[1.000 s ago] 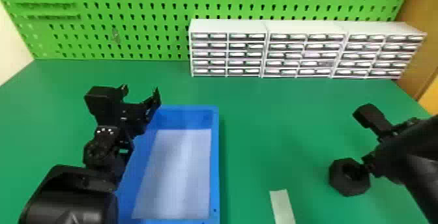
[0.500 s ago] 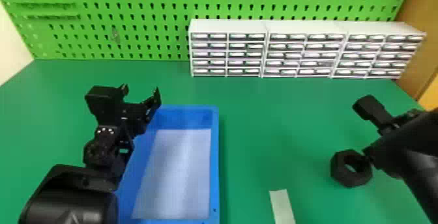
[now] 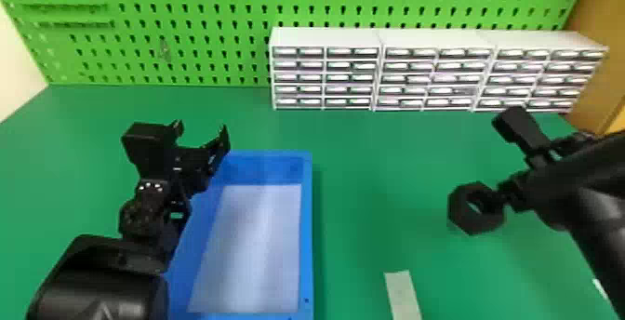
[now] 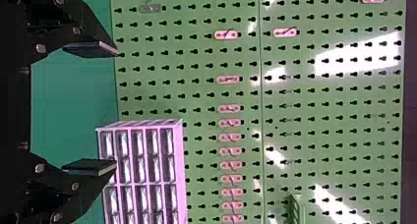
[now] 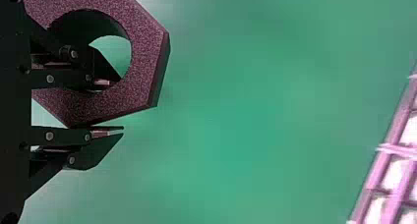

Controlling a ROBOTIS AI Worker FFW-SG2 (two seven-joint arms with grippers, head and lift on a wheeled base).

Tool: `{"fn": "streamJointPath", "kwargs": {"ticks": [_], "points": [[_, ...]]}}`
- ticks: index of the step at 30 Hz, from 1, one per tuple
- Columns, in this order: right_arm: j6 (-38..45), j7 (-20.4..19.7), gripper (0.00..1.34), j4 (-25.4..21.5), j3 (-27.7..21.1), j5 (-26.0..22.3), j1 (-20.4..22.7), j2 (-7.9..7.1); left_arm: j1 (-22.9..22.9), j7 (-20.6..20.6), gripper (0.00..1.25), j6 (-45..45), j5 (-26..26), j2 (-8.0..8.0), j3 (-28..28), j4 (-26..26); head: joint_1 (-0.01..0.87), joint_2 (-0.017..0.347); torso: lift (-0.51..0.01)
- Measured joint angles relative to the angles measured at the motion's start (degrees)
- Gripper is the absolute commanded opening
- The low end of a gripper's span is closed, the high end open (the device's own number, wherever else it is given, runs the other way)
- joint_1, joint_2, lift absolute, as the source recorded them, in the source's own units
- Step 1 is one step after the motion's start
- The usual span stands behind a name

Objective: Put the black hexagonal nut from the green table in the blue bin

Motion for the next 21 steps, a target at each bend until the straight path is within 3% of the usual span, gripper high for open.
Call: {"fn": "streamJointPath", "kwargs": {"ticks": [14, 21], "points": [[-5.59, -5.40, 0.25, -1.38, -1.49, -12.66, -3.45, 5.71, -0.17, 0.00, 0.80, 0.00, 0.00, 0.01, 0.07, 0.00, 0.686, 0.052, -0.097], [-9.50, -9.95, 0.25, -1.38, -2.03, -19.57, -4.22, 8.69, -0.13, 0.00, 0.80, -0.02, 0.04, 0.02, 0.19, 0.00, 0.686, 0.052, -0.097]]}}
